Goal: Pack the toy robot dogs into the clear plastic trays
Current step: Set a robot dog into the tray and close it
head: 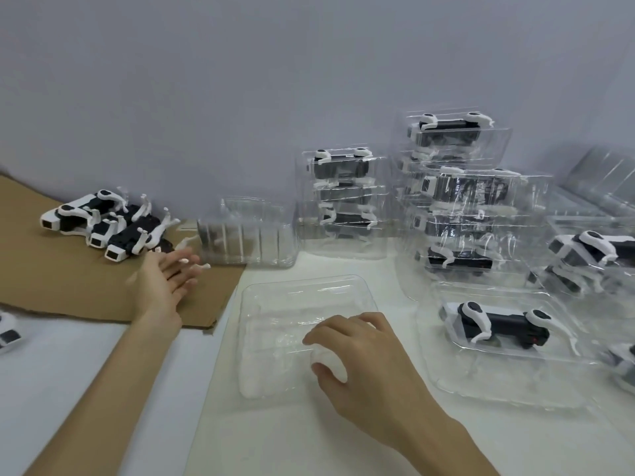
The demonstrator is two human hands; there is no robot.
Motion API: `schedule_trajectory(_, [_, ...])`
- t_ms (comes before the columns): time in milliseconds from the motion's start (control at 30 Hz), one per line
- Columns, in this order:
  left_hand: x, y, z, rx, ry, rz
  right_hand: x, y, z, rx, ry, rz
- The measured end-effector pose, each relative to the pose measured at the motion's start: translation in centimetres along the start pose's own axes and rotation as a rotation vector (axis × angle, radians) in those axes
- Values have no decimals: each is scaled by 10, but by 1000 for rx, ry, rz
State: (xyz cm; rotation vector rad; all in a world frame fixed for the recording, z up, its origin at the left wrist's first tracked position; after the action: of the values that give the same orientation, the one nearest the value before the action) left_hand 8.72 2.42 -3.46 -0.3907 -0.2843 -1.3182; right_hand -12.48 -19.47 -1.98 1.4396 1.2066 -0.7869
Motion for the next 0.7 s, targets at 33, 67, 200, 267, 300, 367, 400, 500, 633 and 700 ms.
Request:
schedule_trajectory(33, [-4, -6, 2, 6, 25, -3, 0, 0, 0, 0, 4, 0])
schedule_trajectory(67, [-8, -11, 5, 16, 41, -4, 1, 0, -1, 0, 4, 2])
schedule_trajectory(200, [-23, -35, 14, 77, 50, 23, 1, -1, -5, -18, 10, 35])
schedule_trajectory(267, [-25, -50, 16, 125, 43, 13, 0, -2, -7, -17, 27, 67])
schedule_trajectory(300, [-25, -57, 16, 154, 37, 3, 0, -3, -8, -15, 38, 84])
schedule_trajectory(367, [-23, -72, 16, 225, 18, -27, -1, -4, -8, -8, 65, 120])
schedule_trajectory(400, [-20, -79, 16, 261, 12, -57, -2, -4, -7, -4, 77, 136])
schedule_trajectory(500, [-8, -94, 18, 312, -3, -193, -4, -2, -5, 5, 84, 146])
schedule_trajectory(633, [1, -106, 22, 336, -41, -335, -2, -1, -5, 4, 72, 92])
schedule_trajectory(700, [3, -112, 24, 368, -38, -390, -2, -2, -5, 7, 68, 79])
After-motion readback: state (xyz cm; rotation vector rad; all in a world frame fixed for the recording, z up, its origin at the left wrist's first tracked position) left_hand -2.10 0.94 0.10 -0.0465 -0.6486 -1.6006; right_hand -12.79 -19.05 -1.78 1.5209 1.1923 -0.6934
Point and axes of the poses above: each hand's wrist, its own y-axis towards the middle knuckle, its own x-axis out of the palm, z = x × y, the point moved 3 cm from there along y, towards the middle knuckle, and after that the axes turned 6 degrees about -y, right-handed, at the moved point
